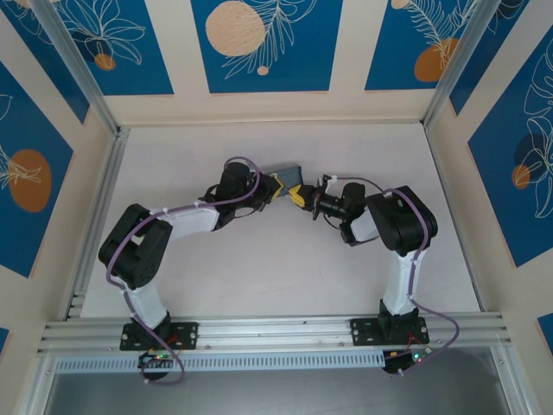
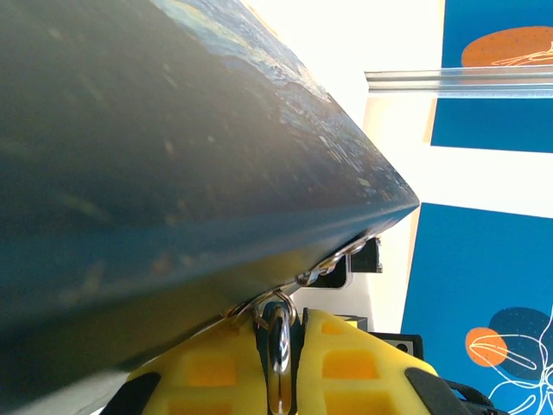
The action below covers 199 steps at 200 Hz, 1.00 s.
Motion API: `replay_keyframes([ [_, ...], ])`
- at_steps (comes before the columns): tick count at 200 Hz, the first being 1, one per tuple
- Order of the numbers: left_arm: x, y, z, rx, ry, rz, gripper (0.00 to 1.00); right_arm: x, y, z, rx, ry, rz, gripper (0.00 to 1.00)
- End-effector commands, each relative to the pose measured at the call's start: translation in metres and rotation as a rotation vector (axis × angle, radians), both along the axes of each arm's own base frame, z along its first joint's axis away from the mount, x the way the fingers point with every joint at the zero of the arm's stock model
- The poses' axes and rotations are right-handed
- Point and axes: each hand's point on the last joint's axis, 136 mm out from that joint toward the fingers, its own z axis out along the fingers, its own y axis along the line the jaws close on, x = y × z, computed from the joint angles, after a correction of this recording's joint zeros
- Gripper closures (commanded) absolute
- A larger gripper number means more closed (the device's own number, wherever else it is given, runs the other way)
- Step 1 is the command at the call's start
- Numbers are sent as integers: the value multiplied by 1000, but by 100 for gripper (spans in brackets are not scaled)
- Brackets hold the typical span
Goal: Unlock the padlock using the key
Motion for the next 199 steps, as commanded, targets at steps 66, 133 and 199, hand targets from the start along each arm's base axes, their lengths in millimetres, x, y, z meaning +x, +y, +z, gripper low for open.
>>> replay_keyframes([
  [66, -43, -40, 44, -87, -114, -252, 100, 3, 27, 46, 87, -32, 89, 100],
  [133, -45, -38, 39, -62, -113, -265, 100, 8, 7, 27, 65, 12, 70, 100],
  [199, -46, -40, 34, -59, -105, -280, 100, 4, 12, 33, 5, -6, 101, 100],
])
